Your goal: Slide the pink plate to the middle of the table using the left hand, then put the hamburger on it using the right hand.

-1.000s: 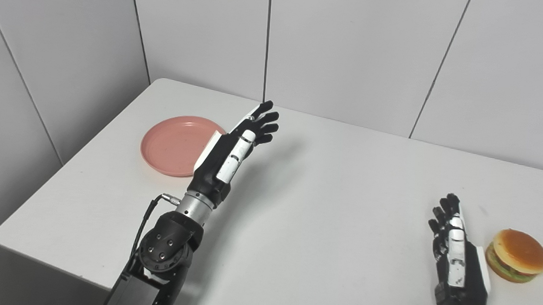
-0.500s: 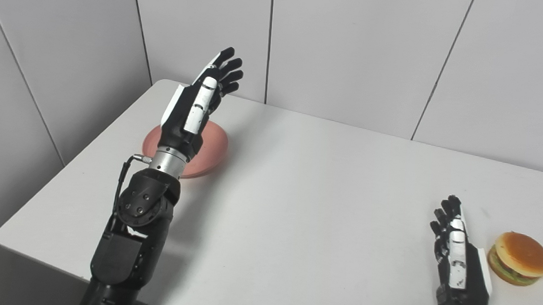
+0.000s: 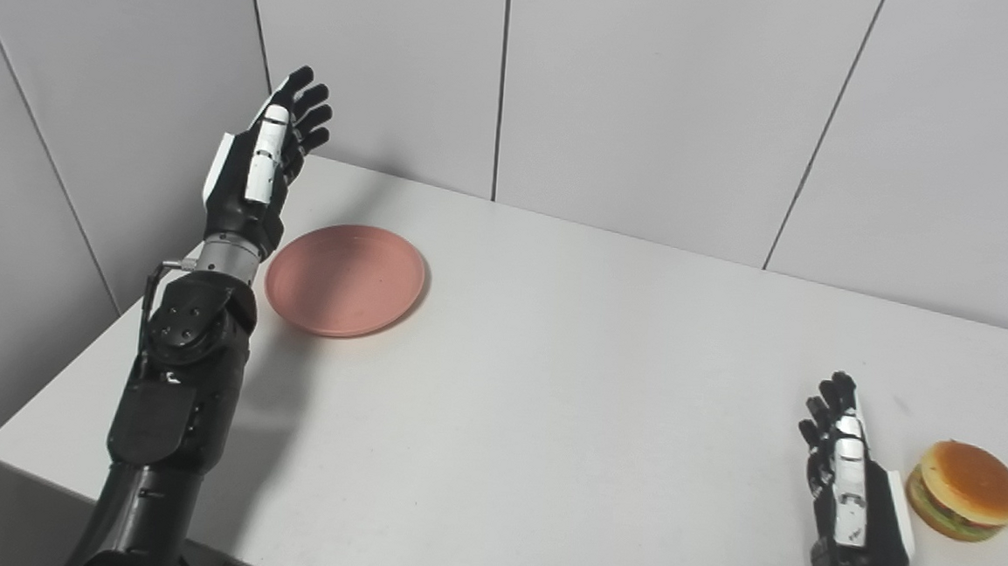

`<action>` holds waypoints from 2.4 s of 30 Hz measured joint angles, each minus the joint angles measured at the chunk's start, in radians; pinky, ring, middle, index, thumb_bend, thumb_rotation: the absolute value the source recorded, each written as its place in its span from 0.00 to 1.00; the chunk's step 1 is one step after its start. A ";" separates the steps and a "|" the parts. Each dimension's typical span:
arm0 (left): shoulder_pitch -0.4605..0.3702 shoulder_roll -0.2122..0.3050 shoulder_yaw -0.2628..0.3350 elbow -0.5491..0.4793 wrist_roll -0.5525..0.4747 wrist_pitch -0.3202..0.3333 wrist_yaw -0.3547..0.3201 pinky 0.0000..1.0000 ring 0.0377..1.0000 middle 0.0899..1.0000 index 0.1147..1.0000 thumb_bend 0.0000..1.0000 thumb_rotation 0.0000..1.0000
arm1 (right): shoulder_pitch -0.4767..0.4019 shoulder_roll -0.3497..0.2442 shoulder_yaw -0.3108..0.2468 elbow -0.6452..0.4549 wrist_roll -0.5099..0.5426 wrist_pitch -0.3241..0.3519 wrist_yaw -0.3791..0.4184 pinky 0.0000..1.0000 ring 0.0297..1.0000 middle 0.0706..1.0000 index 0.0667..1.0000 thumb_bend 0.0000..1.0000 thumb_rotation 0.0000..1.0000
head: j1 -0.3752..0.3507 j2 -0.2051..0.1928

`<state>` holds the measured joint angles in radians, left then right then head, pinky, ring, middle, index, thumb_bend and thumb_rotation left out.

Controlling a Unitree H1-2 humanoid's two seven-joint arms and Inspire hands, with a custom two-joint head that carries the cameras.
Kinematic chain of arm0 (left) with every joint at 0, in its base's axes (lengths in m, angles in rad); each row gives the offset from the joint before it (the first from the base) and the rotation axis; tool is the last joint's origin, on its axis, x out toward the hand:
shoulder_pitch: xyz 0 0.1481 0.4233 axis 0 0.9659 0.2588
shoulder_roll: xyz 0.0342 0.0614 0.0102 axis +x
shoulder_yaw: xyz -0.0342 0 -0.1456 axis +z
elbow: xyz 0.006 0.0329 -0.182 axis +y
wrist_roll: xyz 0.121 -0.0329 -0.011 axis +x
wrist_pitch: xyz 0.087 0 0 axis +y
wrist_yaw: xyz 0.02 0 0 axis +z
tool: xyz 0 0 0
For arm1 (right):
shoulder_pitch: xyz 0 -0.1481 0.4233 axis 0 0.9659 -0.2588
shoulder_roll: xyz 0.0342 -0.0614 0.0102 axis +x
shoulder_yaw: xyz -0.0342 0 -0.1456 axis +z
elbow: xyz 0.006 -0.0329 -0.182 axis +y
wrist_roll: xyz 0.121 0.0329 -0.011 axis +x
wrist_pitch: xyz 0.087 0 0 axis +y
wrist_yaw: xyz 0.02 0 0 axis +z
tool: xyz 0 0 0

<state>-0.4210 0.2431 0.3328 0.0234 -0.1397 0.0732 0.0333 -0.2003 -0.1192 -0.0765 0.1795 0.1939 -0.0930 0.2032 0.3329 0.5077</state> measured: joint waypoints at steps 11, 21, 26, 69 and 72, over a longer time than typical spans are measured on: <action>0.001 0.040 0.096 0.018 -0.131 0.060 0.013 0.92 0.92 0.91 0.90 0.35 1.00 | 0.002 -0.003 -0.001 -0.001 -0.004 0.000 0.000 1.00 1.00 1.00 1.00 0.31 1.00 | 0.006 0.002; 0.002 0.059 0.126 0.109 -0.214 0.075 0.003 0.92 0.92 0.92 0.91 0.39 1.00 | 0.002 -0.002 0.000 -0.001 -0.003 -0.001 0.002 1.00 1.00 1.00 1.00 0.30 1.00 | 0.005 0.005; 0.002 0.060 0.134 0.172 -0.249 0.087 0.000 0.93 0.93 0.93 0.92 0.36 1.00 | 0.002 -0.002 0.000 -0.002 0.002 0.000 0.002 1.00 1.00 1.00 1.00 0.31 1.00 | 0.006 0.005; -0.039 0.097 0.109 0.567 -0.272 0.022 -0.081 0.91 0.91 0.91 0.90 0.35 1.00 | 0.020 0.000 0.004 -0.031 0.005 0.000 0.001 1.00 1.00 1.00 1.00 0.32 1.00 | -0.006 0.017; -0.029 0.074 0.093 0.536 -0.272 0.027 -0.081 0.92 0.91 0.91 0.91 0.35 1.00 | 0.020 -0.001 0.004 -0.031 0.005 0.000 0.001 1.00 1.00 1.00 1.00 0.32 1.00 | -0.009 0.021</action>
<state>-0.4501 0.3171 0.4256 0.5592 -0.4119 0.0999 -0.0481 -0.1807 -0.1198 -0.0721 0.1487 0.1991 -0.0927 0.2042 0.3237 0.5292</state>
